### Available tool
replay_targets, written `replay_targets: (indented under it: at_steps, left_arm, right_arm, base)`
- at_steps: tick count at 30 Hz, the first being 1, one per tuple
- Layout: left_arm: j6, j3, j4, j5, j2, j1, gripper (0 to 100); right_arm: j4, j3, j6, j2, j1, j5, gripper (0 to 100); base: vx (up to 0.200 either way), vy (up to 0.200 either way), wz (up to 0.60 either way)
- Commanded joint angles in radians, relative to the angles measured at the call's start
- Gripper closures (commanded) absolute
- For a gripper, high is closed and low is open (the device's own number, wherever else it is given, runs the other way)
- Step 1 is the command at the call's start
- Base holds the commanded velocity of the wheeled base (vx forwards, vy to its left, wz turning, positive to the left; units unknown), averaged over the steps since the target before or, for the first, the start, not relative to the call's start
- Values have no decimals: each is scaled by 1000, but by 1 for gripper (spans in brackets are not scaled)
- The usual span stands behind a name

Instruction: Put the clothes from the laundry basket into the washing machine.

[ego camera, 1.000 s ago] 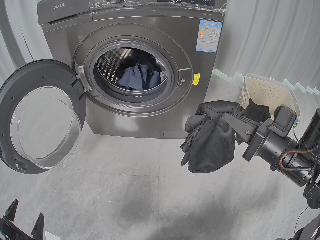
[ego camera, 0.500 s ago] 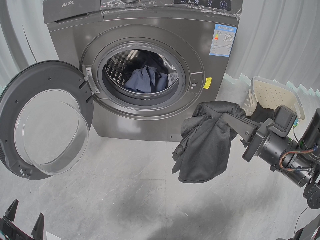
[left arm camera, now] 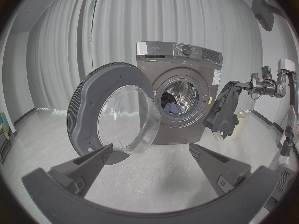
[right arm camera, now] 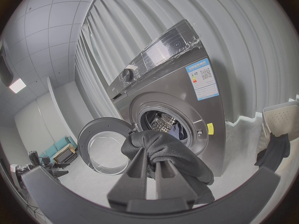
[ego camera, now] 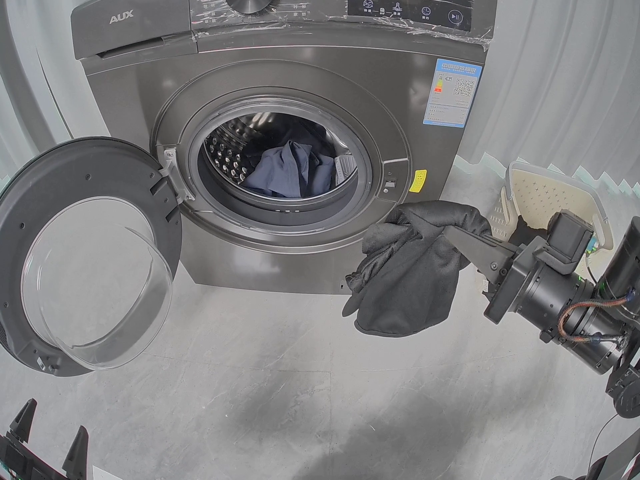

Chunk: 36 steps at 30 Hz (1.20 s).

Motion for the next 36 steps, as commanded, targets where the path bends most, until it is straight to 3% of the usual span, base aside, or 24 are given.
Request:
replay_targets:
  at_steps: [1,10,23,25,27,28,32,33,36]
  left_arm:
    - [2,16,0,0,-15,0,0]
    - [14,18,-3,8,-18,3,0]
    - [28,18,-4,8,-18,4,0]
    - [58,12,-20,-5,-18,4,0]
    - [40,-59,-70,-40,-4,11,0]
    - [26,-123,-90,-83,16,17,0]
    - [48,-203,-92,-282,120,23,0]
    - [51,-202,-92,-359,191,26,0]
    - [61,-183,-121,-428,359,26,0]
  right_arm:
    - [0,0,0,1,1,0,100]
    - [-2,-28,0,69,33,0,100]
    - [-53,-163,9,169,103,-52,100]
    - [-79,-176,9,201,103,-50,100]
    - [-112,-189,5,230,110,-54,100]
    - [-137,-195,3,247,119,-55,100]
    - [-189,-218,1,294,136,-60,100]
    - [-197,-236,1,308,139,-61,100]
    - [-206,-278,3,325,139,-61,100]
  base:
    - [0,200,0]
    - [0,44,0]
    - [0,0,0]
    - [0,0,0]
    - [0,0,0]
    - [0,0,0]
    - [0,0,0]
    - [0,0,0]
    - [0,0,0]
